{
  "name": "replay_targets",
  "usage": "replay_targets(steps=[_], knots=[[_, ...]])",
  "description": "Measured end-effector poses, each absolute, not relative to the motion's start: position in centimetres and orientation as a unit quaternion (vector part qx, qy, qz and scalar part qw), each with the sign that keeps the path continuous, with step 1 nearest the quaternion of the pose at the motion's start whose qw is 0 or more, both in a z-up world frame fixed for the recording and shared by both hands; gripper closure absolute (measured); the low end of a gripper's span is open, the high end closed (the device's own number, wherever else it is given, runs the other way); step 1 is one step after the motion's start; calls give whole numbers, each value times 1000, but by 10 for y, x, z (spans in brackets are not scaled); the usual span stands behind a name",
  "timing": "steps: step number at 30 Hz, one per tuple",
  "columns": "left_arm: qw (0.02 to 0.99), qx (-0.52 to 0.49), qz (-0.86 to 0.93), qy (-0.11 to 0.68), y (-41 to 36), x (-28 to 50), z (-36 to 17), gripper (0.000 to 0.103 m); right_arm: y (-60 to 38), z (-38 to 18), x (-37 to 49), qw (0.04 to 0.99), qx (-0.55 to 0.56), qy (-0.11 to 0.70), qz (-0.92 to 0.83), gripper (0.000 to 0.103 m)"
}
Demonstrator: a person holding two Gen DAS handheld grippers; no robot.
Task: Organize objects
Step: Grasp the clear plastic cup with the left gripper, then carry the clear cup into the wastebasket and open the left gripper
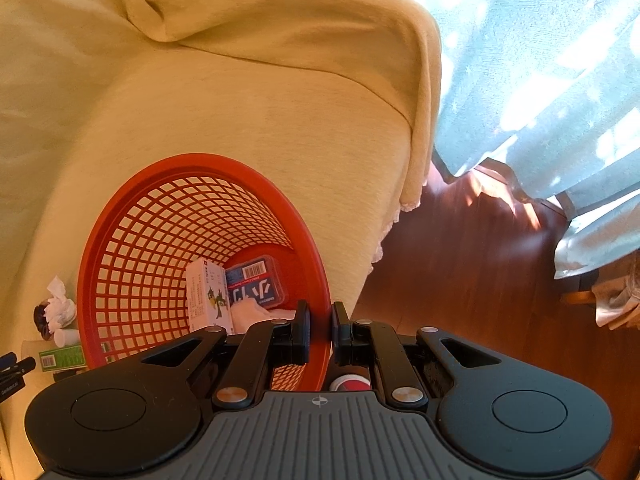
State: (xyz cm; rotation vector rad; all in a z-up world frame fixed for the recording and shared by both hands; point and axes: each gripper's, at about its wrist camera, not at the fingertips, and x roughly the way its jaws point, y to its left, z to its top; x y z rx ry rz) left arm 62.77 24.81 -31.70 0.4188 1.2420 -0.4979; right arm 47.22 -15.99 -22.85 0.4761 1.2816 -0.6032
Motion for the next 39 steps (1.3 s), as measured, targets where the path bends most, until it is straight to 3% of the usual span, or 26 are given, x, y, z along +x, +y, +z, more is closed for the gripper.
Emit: replay_targets(steps=[2,4,12,24,39], knots=[[759,195,-235,575,247,630,-321,65,-159,-228,472,733,216,583,-275,97],[755,196,-238,579,246,631,-324,77,-159,-228,472,733,215,583,-275,96],[779,166,-211,567,262,620,-304,77,-161,-229,470,735,215,583,-271,97],[811,87,-170,553,272,580,-223,77,-162,-229,471,744,207,587,-245,96],[817,47,-213,533,198,532,-149,77,-167,-232,472,756,197,589,-205,96]])
